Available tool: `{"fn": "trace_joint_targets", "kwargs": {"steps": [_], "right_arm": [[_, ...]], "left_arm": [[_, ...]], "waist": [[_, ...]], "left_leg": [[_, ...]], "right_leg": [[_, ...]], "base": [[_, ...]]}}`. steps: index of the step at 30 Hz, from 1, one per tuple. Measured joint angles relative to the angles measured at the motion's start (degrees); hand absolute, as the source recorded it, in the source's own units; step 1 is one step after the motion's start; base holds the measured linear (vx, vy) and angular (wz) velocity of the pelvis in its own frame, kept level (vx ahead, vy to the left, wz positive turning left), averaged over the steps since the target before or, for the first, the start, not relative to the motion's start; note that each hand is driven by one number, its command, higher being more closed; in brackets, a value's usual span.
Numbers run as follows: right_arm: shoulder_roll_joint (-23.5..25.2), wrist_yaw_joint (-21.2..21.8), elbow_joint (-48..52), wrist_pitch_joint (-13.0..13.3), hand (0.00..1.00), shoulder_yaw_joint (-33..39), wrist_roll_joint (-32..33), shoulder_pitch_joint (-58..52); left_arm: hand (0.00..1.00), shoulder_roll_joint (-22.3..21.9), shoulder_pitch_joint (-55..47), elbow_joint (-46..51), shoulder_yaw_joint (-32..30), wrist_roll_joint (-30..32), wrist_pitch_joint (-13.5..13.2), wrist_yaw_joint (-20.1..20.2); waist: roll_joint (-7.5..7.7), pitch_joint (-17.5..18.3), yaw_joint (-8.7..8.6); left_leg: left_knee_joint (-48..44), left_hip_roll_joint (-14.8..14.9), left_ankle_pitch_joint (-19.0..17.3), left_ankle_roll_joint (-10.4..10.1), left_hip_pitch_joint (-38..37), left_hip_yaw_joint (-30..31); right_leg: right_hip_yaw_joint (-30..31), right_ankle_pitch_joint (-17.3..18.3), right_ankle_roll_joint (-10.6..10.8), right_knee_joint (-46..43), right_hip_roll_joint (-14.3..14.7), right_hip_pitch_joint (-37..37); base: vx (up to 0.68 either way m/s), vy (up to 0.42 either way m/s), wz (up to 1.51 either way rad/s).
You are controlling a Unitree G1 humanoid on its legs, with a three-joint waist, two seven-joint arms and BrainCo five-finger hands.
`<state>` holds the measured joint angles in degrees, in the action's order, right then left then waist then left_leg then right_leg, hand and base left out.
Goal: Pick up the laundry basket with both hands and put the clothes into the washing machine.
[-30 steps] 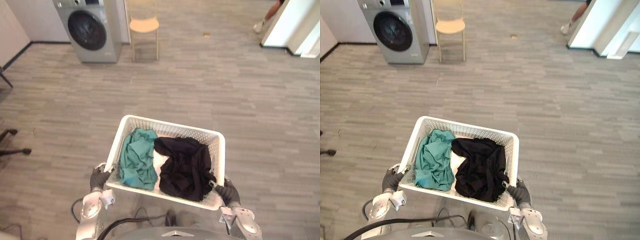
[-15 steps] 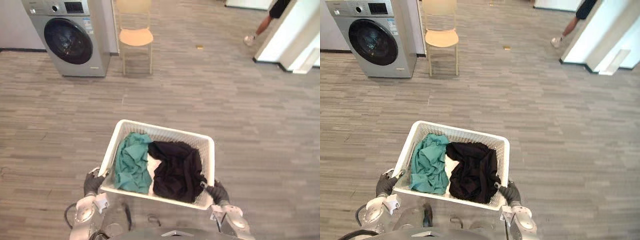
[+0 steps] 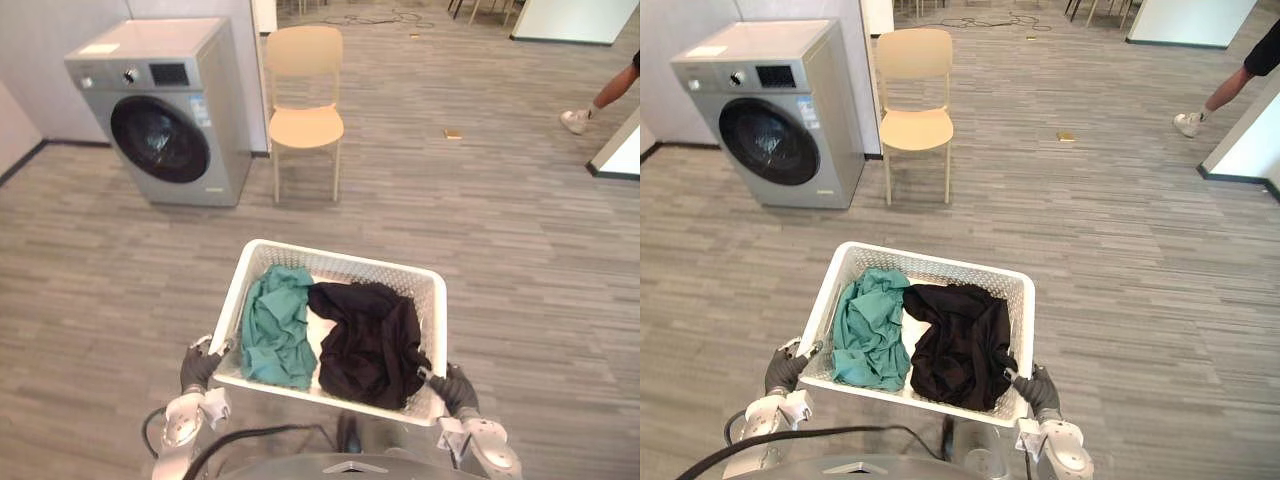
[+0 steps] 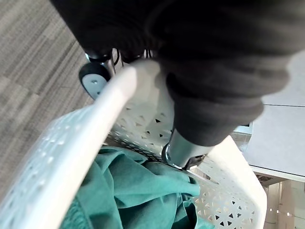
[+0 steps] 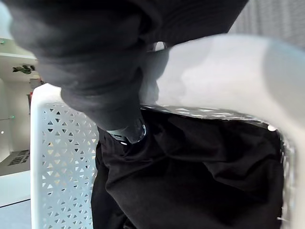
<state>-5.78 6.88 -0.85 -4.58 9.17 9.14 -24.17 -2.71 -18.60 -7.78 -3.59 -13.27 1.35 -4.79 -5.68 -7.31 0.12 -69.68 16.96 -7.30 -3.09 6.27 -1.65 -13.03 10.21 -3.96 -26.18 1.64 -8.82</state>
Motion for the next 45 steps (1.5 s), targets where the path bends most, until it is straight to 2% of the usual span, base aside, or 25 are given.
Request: {"fn": "trace_joint_targets", "kwargs": {"steps": [3,4,5,8,9,10,11,12,14,15,17,20,22,24,25,27,28,30,31,32,35,37,39,40,45], "right_arm": [[-0.4,0.0,0.0,-0.3,1.00,0.4,0.2,0.6],[-0.8,0.0,0.0,-0.3,1.00,0.4,0.2,1.6],[-1.0,0.0,-0.1,-0.1,1.00,0.4,0.2,2.7],[-3.1,0.1,-1.2,0.7,1.00,0.4,0.2,3.7],[-3.1,0.1,-2.1,0.7,1.00,0.5,0.2,3.8],[-2.3,0.2,-4.2,0.5,1.00,0.4,-0.1,3.7],[-1.8,0.1,-5.7,0.6,1.00,0.5,-0.1,3.5],[-1.3,0.0,-6.7,0.7,1.00,0.6,-0.1,3.6],[0.4,0.2,-9.1,0.5,1.00,0.3,-0.2,3.6],[1.5,0.3,-10.6,0.4,1.00,0.0,-0.5,4.0],[2.4,0.5,-11.7,0.0,1.00,-0.1,-0.5,4.2],[2.9,0.5,-10.6,0.1,1.00,0.1,-0.4,4.0],[3.1,0.3,-8.7,0.2,1.00,0.6,-0.3,3.8],[3.1,0.3,-7.9,0.2,1.00,0.4,-0.2,2.7],[2.8,0.1,-6.7,-0.1,1.00,0.4,-0.2,1.6],[2.6,0.0,-5.1,-0.3,1.00,0.9,-0.2,0.6],[2.3,0.0,-3.6,-0.4,1.00,1.1,-0.2,0.0],[1.1,0.0,-0.9,-0.4,1.00,1.1,0.0,-0.8],[0.6,-0.1,0.6,-0.8,1.00,0.4,0.1,-1.6],[0.4,-0.6,0.7,-0.8,1.00,0.7,0.2,-1.8],[0.4,-2.0,1.1,-0.8,1.00,0.6,0.9,-1.7],[0.1,-2.3,1.9,-0.7,1.00,0.6,1.7,-0.7],[-1.8,-2.2,1.5,-0.6,1.00,0.9,1.7,0.3],[-2.1,-2.2,0.8,-0.7,1.00,1.0,1.7,0.9],[-0.4,-2.0,-3.4,-0.7,1.00,1.1,1.6,3.6]], "left_arm": [[1.00,0.2,0.1,0.0,0.2,-0.2,0.0,0.2],[1.00,0.3,0.2,0.1,0.2,-0.6,-0.1,0.2],[1.00,0.3,0.1,0.1,0.0,-1.2,-0.2,0.2],[1.00,-0.3,0.2,0.3,0.0,-1.3,-0.2,0.2],[1.00,-0.3,0.0,0.2,0.0,-1.2,-0.1,0.2],[1.00,0.1,-1.0,-0.3,-0.1,-1.2,0.0,0.1],[1.00,-0.2,-1.2,-1.8,-0.2,-1.2,0.0,0.1],[1.00,0.2,-0.9,-2.1,-0.3,-1.2,0.0,0.1],[1.00,2.5,0.5,-2.1,-0.3,-1.1,0.5,0.1],[1.00,3.4,0.8,-1.9,-0.4,-1.2,0.7,0.2],[1.00,4.0,1.7,-2.0,-0.7,-1.1,0.8,0.1],[1.00,4.8,2.5,-1.7,-0.3,-1.2,0.4,0.1],[1.00,4.9,4.6,-1.5,0.2,-1.3,0.0,0.2],[1.00,4.8,4.4,-1.1,0.2,-1.3,0.0,0.3],[1.00,3.8,3.8,-1.1,0.3,-1.1,0.1,0.3],[1.00,2.5,3.0,-1.0,0.3,-1.1,0.1,0.3],[1.00,1.6,2.6,-0.3,0.4,-1.1,0.1,0.3],[1.00,0.7,2.4,0.6,0.4,-1.1,0.1,0.3],[1.00,0.3,1.9,0.6,0.3,-1.2,0.1,0.3],[1.00,0.0,1.4,0.6,0.9,-1.2,0.1,0.3],[1.00,0.0,1.0,0.6,1.2,-1.4,0.1,0.3],[1.00,-0.1,1.0,0.5,1.1,-2.3,0.0,0.3],[1.00,-0.6,1.1,0.4,1.3,-2.4,-0.3,0.3],[1.00,-0.7,0.8,-0.1,1.5,-2.4,-0.3,0.3],[1.00,2.3,2.4,-2.1,1.6,-2.7,-0.1,0.2]], "waist": [[2.16,-0.4,0.95],[2.99,-0.4,1.91],[3.77,-0.1,2.75],[2.64,0.7,2.74],[3.12,1.0,2.71],[6.02,2.9,3.15],[6.94,4.4,2.95],[8.29,4.3,2.59],[11.67,2.9,1.60],[11.38,2.1,1.08],[9.70,0.8,0.98],[6.74,-0.6,-0.63],[7.06,-0.6,-0.88],[7.53,-0.3,-0.65],[6.62,0.3,-1.26],[5.53,1.5,-1.44],[4.19,2.0,-1.08],[1.87,1.0,-1.49],[1.15,0.6,-0.22],[0.70,0.0,0.65],[2.19,-0.1,1.72],[3.35,0.3,3.19],[3.18,0.4,3.15],[3.56,0.8,3.73],[8.78,3.4,2.57]], "left_leg": [[7.5,-2.1,-5.6,1.1,8.2,-5.5],[17.7,-3.0,-6.6,1.0,10.8,-8.0],[36.6,-4.3,-4.8,0.0,11.5,-10.1],[55.2,-4.1,0.5,-3.7,14.4,-9.5],[54.7,-4.4,2.1,-2.7,14.4,-10.1],[53.6,-7.0,7.1,-1.0,12.8,-12.3],[51.1,-9.2,10.5,1.8,12.6,-12.3],[49.2,-10.4,8.7,2.3,12.1,-12.5],[47.5,-14.3,4.3,3.7,8.0,-14.0],[48.3,-15.0,2.0,4.1,4.8,-13.6],[51.2,-14.3,-0.5,3.8,-1.9,-12.0],[57.3,-13.1,-3.1,3.9,-11.4,-9.5],[58.0,-13.5,-6.0,2.2,-15.1,-8.2],[57.6,-13.4,-10.1,0.5,-19.0,-6.2],[57.6,-12.1,-13.0,0.3,-21.8,-4.3],[53.5,-10.1,-13.7,0.3,-22.9,-3.0],[43.0,-7.8,-12.7,1.7,-18.5,-2.7],[23.3,-3.8,-3.5,1.5,-9.8,-0.8],[11.9,-1.0,5.0,0.0,-4.6,-0.2],[3.3,0.1,4.6,-0.2,-1.1,0.0],[3.0,0.0,-0.2,1.1,5.4,-3.6],[26.0,-0.6,-3.3,0.6,6.7,-10.0],[49.3,-3.5,0.9,-0.4,4.3,-10.8],[53.3,-5.5,9.2,-1.1,2.6,-9.2],[54.3,-9.7,5.5,0.3,-1.8,-12.9]], "right_leg": [[1.2,1.0,0.3,7.8,-0.4,10.6],[2.3,1.0,0.3,10.9,-0.8,13.8],[3.4,1.8,1.6,13.9,-1.7,17.0],[3.4,7.3,5.9,15.0,-2.0,21.3],[3.6,9.0,6.7,14.4,-3.0,22.2],[6.0,12.0,8.9,10.7,-6.5,22.7],[7.3,12.8,9.4,-1.5,-9.6,18.3],[8.1,11.7,9.5,-9.7,-11.9,14.8],[9.4,-2.3,8.8,-28.9,-17.8,7.6],[8.9,-8.1,8.3,-36.1,-19.2,3.9],[5.9,-1.6,5.9,-41.0,-17.2,-0.1],[2.4,4.1,6.1,-27.0,-11.3,-7.2],[0.0,-1.7,5.6,0.9,-10.6,-9.3],[1.4,-7.2,5.4,11.4,-10.4,-9.3],[2.0,-11.8,5.5,6.3,-10.4,-9.3],[0.1,-8.7,5.3,-1.0,-9.9,-9.6],[-1.4,-5.2,4.8,-3.2,-9.5,-8.7],[-4.2,-1.7,3.8,-3.7,-7.9,-4.6],[-4.6,0.5,2.7,-3.1,-6.2,-0.9],[-4.6,2.7,2.0,-1.7,-5.1,3.6],[-4.4,4.8,2.3,2.6,-5.3,10.4],[-3.3,4.1,3.8,7.9,-5.8,14.4],[-2.8,4.9,5.5,9.5,-6.2,16.4],[-0.9,5.6,6.8,9.2,-7.0,17.4],[6.9,2.8,10.4,2.1,-11.3,15.0]], "base": [[0.75,-0.104,-0.13],[0.66,-0.033,-0.57],[0.66,-0.011,-0.56],[0.64,0.113,-0.33],[0.65,0.264,-0.56],[0.74,0.308,-0.59],[0.76,0.318,-0.56],[0.76,0.307,-0.11],[0.77,0.294,0.20],[0.77,0.253,0.18],[0.58,0.154,0.12],[0.50,0.024,0.43],[0.52,-0.078,0.59],[0.57,-0.159,0.62],[0.79,-0.282,0.89],[0.70,-0.265,0.64],[0.66,-0.293,0.48],[0.68,-0.322,0.37],[0.70,-0.230,0.00],[0.69,-0.191,-0.09],[0.43,-0.085,-0.07],[0.53,-0.026,-0.36],[0.48,0.092,-0.38],[0.50,0.157,-0.58],[0.48,0.177,-0.30]]}}
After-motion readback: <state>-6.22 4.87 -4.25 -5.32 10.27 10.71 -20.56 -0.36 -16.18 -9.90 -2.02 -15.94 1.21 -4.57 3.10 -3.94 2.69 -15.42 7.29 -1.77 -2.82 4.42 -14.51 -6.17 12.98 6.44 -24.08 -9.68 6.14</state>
